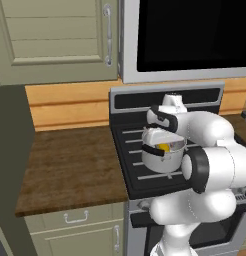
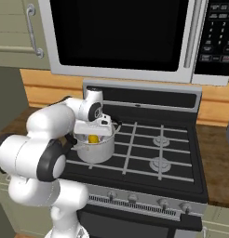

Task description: Put the lemon and squash in the pot. Retrieve the spatula and lightly stir the vegetables in the pot.

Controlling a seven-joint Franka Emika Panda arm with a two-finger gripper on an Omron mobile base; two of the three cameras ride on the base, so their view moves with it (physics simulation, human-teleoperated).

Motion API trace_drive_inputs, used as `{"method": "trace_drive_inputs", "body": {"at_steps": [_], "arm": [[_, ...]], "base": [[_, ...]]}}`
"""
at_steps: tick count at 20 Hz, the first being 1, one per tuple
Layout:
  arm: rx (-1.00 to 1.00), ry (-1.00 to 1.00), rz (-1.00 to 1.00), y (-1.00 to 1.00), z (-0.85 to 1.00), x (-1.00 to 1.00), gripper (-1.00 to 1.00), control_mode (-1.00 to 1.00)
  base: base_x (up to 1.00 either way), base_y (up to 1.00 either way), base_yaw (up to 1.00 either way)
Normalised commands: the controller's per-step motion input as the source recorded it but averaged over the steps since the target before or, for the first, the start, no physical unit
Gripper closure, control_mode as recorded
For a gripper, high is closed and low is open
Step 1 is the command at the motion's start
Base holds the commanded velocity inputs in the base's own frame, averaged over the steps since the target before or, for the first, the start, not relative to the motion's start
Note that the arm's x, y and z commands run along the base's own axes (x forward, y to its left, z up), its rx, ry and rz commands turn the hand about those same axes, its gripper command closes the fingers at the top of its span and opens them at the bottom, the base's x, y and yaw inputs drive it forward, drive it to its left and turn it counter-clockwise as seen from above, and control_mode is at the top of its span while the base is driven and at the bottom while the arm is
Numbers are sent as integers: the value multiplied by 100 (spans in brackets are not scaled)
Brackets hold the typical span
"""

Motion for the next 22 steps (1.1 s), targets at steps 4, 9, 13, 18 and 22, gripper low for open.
{"method": "trace_drive_inputs", "body": {"at_steps": [4,9,13,18,22], "arm": [[0,-6,0,9,20,-4,-100,-100],[0,-21,0,16,96,-37,-100,-100],[0,-21,0,1,91,-60,-100,-100],[0,-15,0,-21,53,-96,-100,-100],[0,-8,-2,-38,18,-94,-100,-100]], "base": [[0,0,0],[0,0,0],[0,0,0],[0,0,0],[0,0,0]]}}
